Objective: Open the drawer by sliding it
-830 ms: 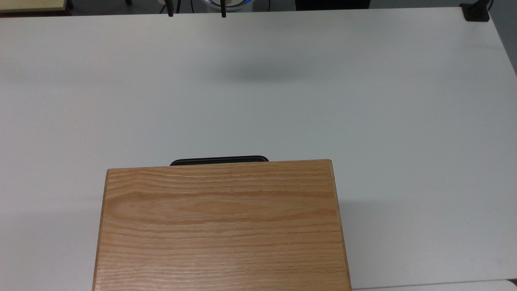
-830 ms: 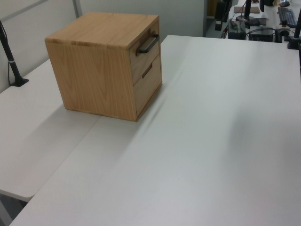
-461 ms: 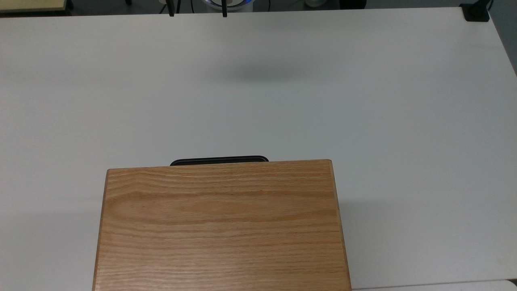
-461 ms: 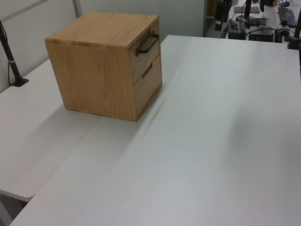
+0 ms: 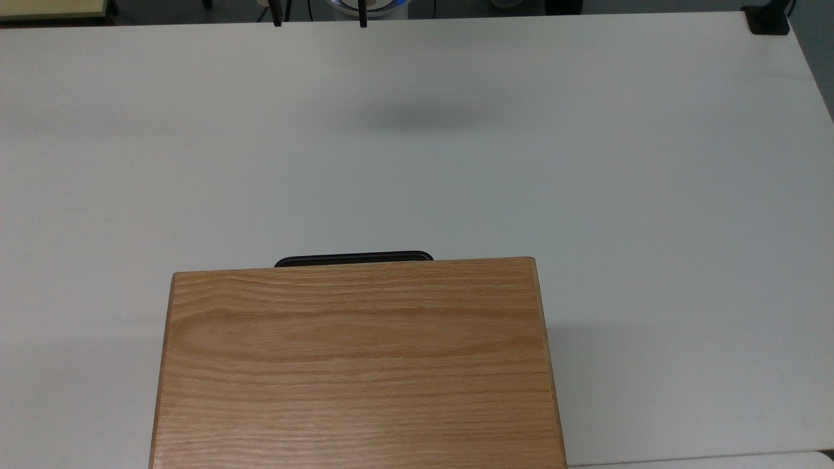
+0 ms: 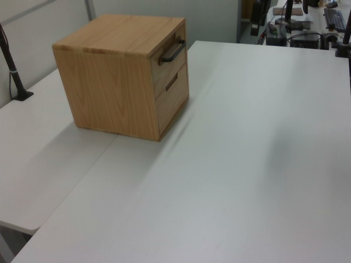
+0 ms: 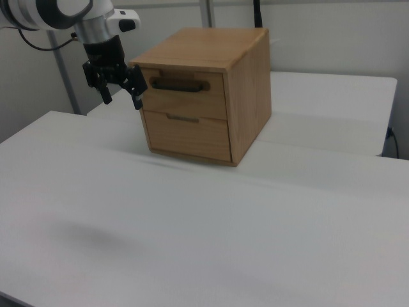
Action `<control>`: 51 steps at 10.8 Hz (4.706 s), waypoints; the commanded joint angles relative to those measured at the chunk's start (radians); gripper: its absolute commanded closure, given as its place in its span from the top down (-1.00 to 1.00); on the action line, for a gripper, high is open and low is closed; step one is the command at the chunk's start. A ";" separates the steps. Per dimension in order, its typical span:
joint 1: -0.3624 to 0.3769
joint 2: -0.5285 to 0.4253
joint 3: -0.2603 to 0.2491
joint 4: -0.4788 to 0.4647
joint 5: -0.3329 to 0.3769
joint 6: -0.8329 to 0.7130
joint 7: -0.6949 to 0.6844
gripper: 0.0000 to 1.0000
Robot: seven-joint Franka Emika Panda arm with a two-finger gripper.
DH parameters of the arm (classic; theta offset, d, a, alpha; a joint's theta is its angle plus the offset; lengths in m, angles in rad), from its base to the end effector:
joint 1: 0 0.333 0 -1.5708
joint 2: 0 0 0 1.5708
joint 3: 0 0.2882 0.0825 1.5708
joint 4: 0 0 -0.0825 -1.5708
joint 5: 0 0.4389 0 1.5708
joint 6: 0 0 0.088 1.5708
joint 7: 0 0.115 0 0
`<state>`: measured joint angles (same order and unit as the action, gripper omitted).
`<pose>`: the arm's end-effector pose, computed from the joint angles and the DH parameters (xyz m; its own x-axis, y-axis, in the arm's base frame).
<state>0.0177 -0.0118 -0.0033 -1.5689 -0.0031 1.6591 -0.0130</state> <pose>0.6160 0.0085 0.6052 0.9944 0.0276 0.1018 0.0273 -0.9996 0.0044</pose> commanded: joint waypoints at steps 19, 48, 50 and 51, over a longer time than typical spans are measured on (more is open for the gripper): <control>-0.007 0.116 -0.007 -0.114 0.402 0.842 0.935 0.71; -0.021 0.074 0.049 -0.247 0.448 0.848 0.855 -0.98; -0.022 0.018 0.049 -0.269 0.396 0.716 0.849 -0.98; -0.022 -0.006 0.049 -0.270 0.352 0.624 0.849 -0.98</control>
<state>-0.0187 0.1179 0.0171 -1.7823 0.4089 2.4268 0.9226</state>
